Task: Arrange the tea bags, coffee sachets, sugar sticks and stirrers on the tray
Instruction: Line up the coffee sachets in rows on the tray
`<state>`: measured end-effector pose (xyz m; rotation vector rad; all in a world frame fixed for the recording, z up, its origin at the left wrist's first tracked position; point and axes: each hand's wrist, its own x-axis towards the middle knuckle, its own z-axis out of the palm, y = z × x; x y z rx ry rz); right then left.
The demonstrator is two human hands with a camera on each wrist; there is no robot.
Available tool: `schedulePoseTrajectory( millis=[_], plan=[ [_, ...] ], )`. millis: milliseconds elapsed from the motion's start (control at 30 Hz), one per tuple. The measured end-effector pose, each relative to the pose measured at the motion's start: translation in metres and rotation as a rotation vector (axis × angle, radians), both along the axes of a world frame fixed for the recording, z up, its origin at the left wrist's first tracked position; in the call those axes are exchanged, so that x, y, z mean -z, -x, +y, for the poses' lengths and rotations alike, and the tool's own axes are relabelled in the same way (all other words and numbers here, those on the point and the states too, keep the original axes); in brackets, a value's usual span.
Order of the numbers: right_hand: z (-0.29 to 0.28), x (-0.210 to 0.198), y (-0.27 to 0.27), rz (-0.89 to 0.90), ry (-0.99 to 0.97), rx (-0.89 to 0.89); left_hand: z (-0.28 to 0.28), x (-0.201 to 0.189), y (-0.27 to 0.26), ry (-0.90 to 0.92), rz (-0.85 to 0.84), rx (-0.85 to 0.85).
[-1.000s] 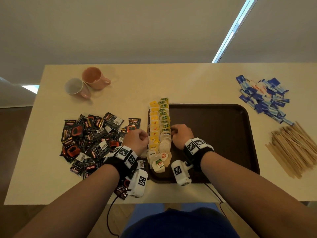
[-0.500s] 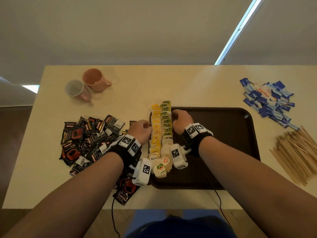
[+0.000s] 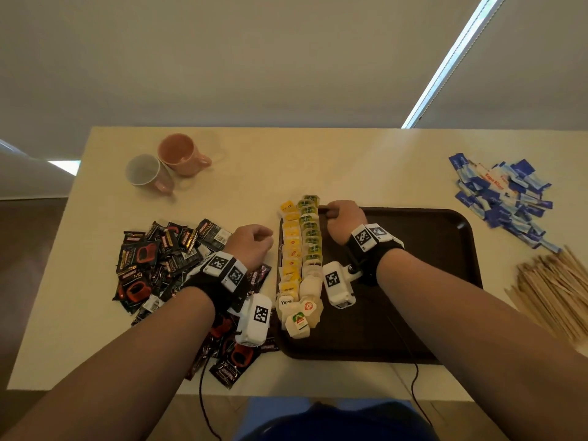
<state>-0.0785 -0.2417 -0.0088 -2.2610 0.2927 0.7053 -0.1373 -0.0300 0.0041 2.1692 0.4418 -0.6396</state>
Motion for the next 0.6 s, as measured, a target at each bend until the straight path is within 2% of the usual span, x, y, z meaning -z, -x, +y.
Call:
schedulePoseTrajectory(
  millis=[133,267,367,433,533,600],
  plan=[
    [-0.009,-0.018,0.016,-0.099,0.026,-0.057,0.039,-0.018,0.02,0.113,0.08,-0.138],
    [0.015,-0.041,0.043,-0.086,-0.021,-0.269,0.094,-0.024,0.045,-0.067,0.107,-0.178],
    [0.052,-0.047,0.058,-0.105,0.019,-0.474,0.126,-0.017,0.064,-0.473,0.179,-0.019],
    [0.082,-0.045,0.066,-0.132,0.071,-0.601,0.137,-0.008,0.077,-0.624,0.237,0.061],
    [0.128,-0.03,0.079,-0.129,0.176,-0.825,0.139,0.005,0.088,-0.534,0.357,0.157],
    [0.151,-0.017,0.09,-0.084,0.259,-0.905,0.132,0.012,0.09,-0.466,0.417,0.23]
  ],
)
